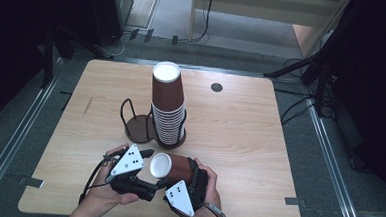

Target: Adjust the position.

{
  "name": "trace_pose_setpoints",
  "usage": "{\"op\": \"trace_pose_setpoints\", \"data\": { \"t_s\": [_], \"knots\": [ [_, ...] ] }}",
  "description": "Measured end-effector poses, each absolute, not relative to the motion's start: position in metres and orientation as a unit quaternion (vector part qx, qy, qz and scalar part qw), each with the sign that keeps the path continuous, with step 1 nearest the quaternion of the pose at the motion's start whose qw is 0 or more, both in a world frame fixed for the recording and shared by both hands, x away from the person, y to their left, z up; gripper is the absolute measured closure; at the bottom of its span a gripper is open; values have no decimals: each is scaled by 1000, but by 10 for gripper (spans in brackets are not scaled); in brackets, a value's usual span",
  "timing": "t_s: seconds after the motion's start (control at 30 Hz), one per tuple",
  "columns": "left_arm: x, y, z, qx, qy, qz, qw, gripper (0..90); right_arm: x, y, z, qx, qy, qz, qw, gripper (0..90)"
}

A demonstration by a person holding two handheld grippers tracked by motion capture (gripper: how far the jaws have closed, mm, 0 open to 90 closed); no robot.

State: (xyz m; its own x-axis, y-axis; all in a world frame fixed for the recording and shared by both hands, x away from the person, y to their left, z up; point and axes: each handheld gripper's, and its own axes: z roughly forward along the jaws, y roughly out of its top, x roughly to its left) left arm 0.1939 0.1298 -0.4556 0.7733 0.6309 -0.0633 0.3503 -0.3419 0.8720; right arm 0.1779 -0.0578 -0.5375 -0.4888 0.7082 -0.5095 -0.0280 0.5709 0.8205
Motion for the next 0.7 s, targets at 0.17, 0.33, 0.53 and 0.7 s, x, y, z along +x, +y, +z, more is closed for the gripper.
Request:
{"op": "trace_pose_setpoints", "data": {
  "t_s": [0.17,0.33,0.53,0.7],
  "knots": [
    [193,129,-455,811,297,141,484,140,176,-56,-539,213,765,408,451,119],
    [192,126,-457,819,291,133,476,142,174,-54,-540,202,768,412,447,117],
    [191,122,-458,826,287,131,466,198,174,-54,-541,194,776,413,436,107],
    [192,123,-457,824,287,127,471,214,176,-56,-540,198,779,421,421,83]
  ]
}}
